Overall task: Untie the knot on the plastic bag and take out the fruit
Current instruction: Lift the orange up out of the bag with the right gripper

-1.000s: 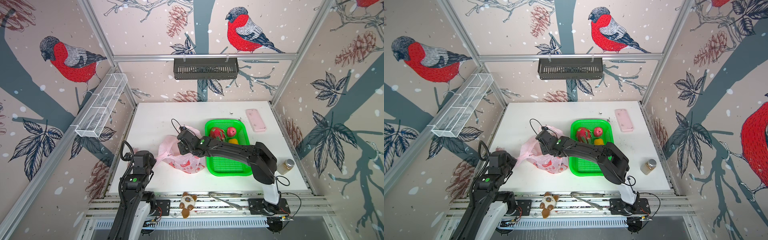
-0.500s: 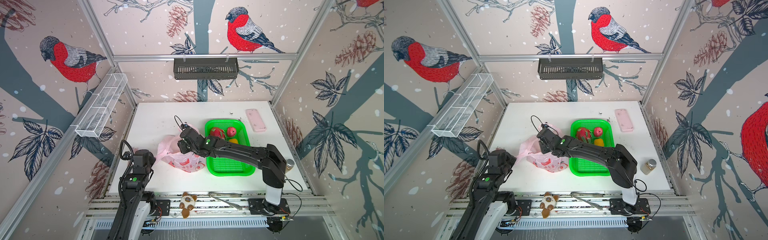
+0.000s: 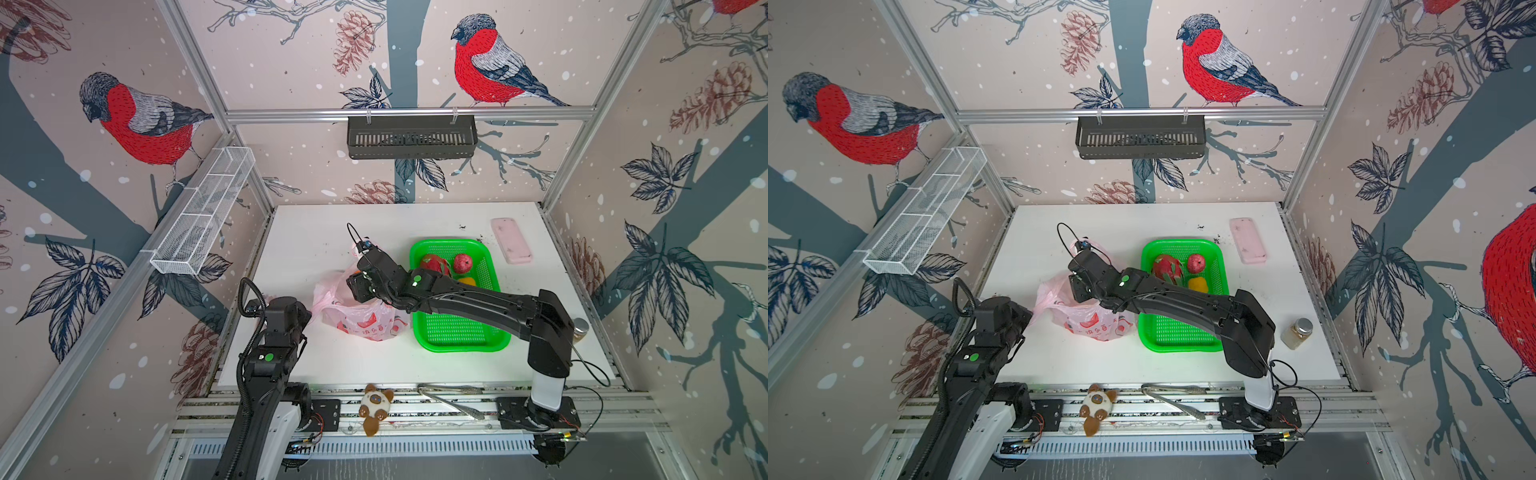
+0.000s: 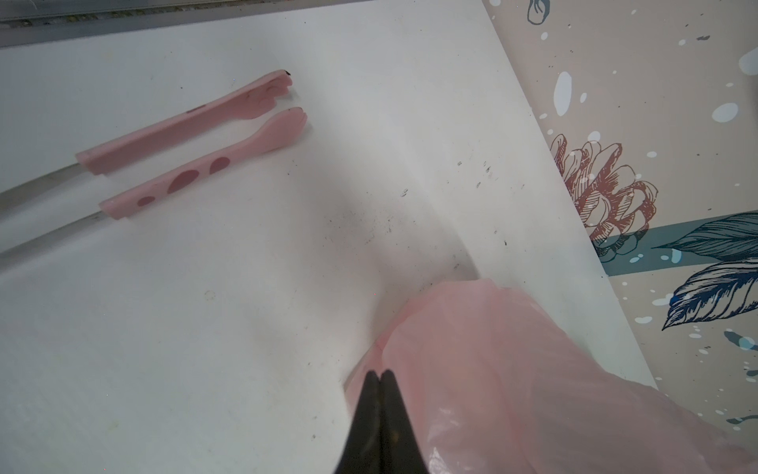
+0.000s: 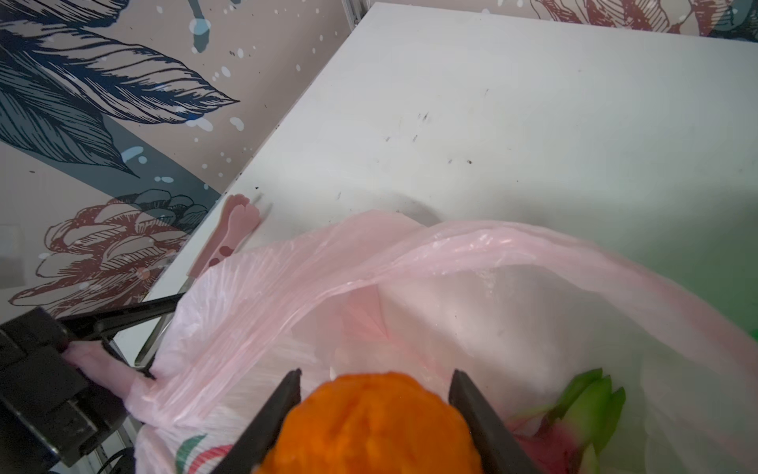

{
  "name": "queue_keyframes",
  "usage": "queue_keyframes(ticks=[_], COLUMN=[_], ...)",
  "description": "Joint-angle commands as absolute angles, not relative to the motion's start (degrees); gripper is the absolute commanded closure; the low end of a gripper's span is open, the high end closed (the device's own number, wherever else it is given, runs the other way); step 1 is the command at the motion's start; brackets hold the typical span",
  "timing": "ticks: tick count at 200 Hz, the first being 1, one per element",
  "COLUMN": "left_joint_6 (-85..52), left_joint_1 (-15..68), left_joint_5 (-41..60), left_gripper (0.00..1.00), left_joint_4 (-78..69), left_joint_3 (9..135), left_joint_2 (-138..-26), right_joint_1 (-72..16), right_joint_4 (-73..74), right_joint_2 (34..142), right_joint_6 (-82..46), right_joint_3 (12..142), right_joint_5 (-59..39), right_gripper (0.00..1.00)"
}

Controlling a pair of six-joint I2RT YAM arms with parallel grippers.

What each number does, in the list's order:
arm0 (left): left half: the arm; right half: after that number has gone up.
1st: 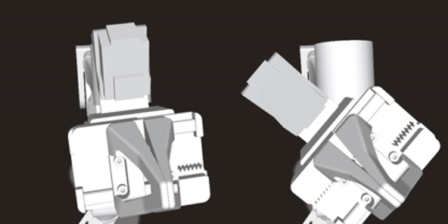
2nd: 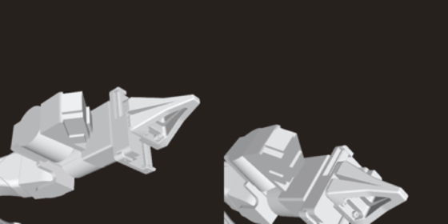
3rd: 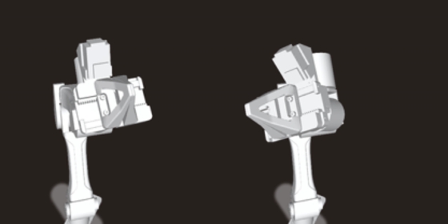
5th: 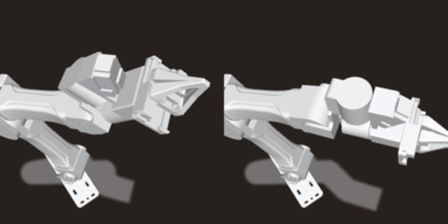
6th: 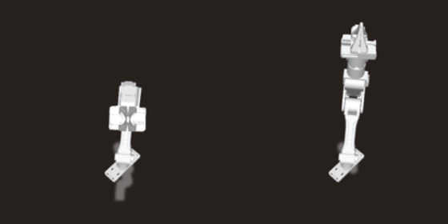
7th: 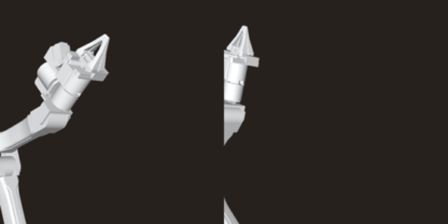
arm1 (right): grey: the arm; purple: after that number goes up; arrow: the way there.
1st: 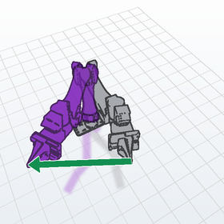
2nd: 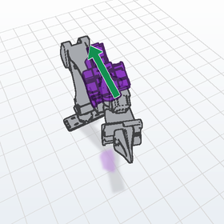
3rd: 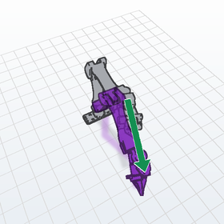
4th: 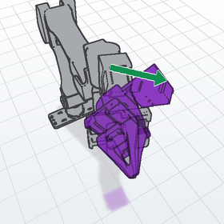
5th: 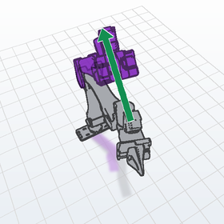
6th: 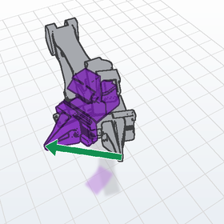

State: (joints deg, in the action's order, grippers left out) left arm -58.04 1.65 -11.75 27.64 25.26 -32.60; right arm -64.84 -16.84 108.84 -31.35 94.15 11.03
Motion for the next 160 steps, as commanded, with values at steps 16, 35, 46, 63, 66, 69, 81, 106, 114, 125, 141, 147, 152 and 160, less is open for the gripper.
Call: queue_keyframes(ticks=[16, 35, 46, 63, 66, 69, 81, 106, 114, 125, 141, 147, 152, 160], left_joint_6=[-57.3, -57.3, -57.3, -57.4, -57.3, -57.3, -57.3, -57.7, -57.7, -56.8, -56.0, -55.9, -55.9, -55.9], left_joint_1=[1.7, 1.7, 1.7, 1.6, 1.6, 1.6, 1.6, 1.7, 1.6, 1.7, 1.6, 1.6, 1.6, 1.5], left_joint_5=[-11.8, -12.0, -11.9, -12.3, -12.5, -12.7, -13.4, -14.0, -14.1, -14.4, -15.5, -15.9, -16.1, -16.3], left_gripper=[1.00, 1.00, 1.00, 1.00, 1.00, 1.00, 1.00, 1.00, 1.00, 1.00, 1.00, 1.00, 1.00, 1.00], left_joint_4=[25.9, 25.3, 24.7, 23.7, 23.6, 23.3, 22.1, 19.5, 19.9, 20.6, 21.1, 21.1, 20.9, 20.6], left_joint_3=[26.6, 26.8, 26.8, 26.8, 26.8, 26.7, 26.6, 26.1, 26.7, 27.7, 28.5, 28.6, 28.6, 28.7], left_joint_2=[-32.5, -32.5, -32.5, -32.3, -32.3, -32.2, -31.5, -30.4, -30.6, -30.8, -30.5, -30.3, -30.2, -30.1], right_joint_1=[-65.4, -65.7, -65.7, -65.8, -65.8, -65.8, -65.8, -65.8, -65.8, -65.8, -65.9, -65.9, -66.0, -66.1], right_joint_4=[-14.3, -14.4, -14.4, -14.3, -14.2, -14.2, -14.2, -12.3, -11.7, -10.6, -8.9, -8.6, -8.6, -8.5], right_joint_2=[111.1, 112.0, 112.4, 112.7, 112.7, 112.7, 112.7, 112.5, 112.3, 111.8, 110.5, 110.0, 109.6, 108.9], right_joint_6=[-30.9, -30.4, -30.3, -30.3, -30.3, -30.3, -30.4, -30.5, -30.6, -30.5, -30.7, -30.7, -30.7, -30.6], right_joint_3=[97.7, 99.6, 100.4, 101.0, 101.0, 101.1, 101.1, 99.9, 99.5, 98.5, 96.8, 96.4, 96.1, 95.8], right_joint_5=[11.4, 10.7, 9.9, 8.7, 8.6, 8.3, 7.1, 3.3, 2.0, 0.1, -1.6, -2.1, -2.3, -2.3], right_gripper=[0.74, 0.74, 0.74, 0.74, 0.74, 0.74, 0.74, 0.74, 0.74, 0.74, 0.74, 0.74, 0.74, 0.74])
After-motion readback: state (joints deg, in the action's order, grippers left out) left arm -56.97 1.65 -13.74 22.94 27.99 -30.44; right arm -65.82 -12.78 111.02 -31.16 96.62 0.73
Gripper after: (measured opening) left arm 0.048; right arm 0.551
